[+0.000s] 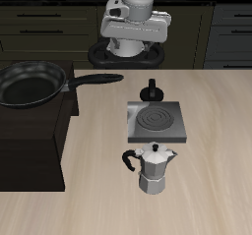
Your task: Place the moka pot on the stove
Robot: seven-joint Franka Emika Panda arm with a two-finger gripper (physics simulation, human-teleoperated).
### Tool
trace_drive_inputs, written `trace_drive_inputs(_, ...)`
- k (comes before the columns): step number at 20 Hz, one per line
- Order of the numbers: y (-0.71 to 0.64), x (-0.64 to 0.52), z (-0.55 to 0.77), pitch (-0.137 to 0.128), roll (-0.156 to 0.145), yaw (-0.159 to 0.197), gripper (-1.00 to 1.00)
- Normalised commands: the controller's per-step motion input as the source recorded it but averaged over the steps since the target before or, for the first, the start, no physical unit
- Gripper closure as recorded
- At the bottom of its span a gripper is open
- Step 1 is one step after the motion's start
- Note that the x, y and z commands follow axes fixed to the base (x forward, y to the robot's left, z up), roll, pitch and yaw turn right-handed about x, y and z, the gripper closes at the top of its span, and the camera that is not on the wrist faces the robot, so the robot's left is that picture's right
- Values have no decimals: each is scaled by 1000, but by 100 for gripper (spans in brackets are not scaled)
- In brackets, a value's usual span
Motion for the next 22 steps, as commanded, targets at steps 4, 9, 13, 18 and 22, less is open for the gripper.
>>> trace_drive_inputs(4,62,279,50,37,17,-14,-100)
trace_drive_inputs(9,8,390,147,3,-20,-12,-100)
trace_drive_inputs(13,28,453,200,-9,40,-13,-100)
trace_drive_inputs(18,31,419,184,-37,0,15,-100)
trace_drive_inputs(22,92,446,110,-15,8,28,-100)
